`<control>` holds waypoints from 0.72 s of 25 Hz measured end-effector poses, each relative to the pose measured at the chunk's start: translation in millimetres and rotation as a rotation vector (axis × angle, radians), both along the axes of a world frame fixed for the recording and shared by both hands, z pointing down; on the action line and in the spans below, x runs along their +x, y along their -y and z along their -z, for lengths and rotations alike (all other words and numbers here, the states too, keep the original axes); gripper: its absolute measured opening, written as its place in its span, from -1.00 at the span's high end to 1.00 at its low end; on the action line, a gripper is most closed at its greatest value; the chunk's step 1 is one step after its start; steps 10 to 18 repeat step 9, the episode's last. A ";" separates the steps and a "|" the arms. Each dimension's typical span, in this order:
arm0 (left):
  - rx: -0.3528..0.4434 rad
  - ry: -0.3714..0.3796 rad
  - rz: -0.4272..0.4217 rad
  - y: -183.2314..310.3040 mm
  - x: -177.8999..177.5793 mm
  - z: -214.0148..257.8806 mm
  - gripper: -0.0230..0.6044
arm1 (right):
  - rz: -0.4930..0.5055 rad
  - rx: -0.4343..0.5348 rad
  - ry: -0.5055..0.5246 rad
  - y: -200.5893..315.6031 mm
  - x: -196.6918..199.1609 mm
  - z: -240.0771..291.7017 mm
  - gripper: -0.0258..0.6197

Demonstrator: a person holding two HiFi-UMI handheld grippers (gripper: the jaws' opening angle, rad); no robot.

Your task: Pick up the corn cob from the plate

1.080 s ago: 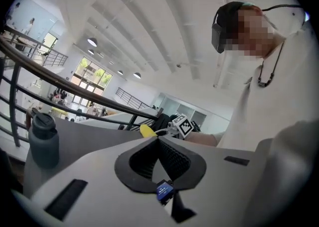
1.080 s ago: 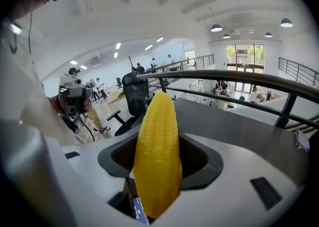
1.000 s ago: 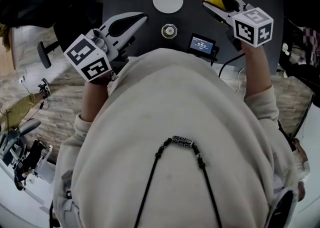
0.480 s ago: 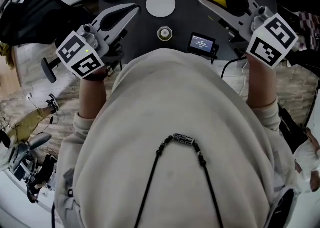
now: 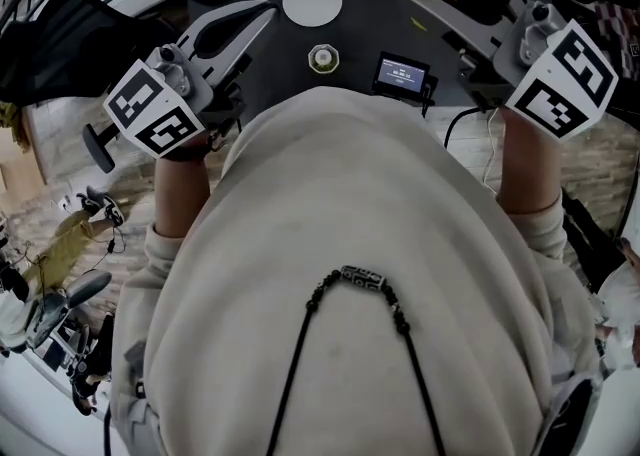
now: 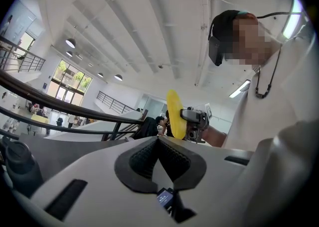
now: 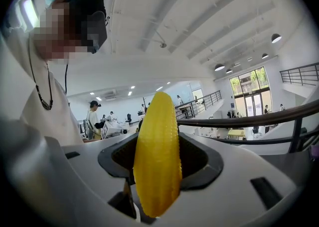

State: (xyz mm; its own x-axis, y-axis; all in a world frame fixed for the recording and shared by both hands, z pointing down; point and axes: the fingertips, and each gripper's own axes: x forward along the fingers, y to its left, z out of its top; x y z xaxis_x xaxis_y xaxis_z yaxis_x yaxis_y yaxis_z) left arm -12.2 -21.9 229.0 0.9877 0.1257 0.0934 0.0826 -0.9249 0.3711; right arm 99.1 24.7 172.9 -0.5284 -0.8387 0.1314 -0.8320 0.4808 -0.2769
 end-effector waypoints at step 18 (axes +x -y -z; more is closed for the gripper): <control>0.016 0.010 -0.032 -27.1 -10.8 -28.5 0.93 | 0.007 0.020 0.000 -21.2 -19.6 -27.1 0.17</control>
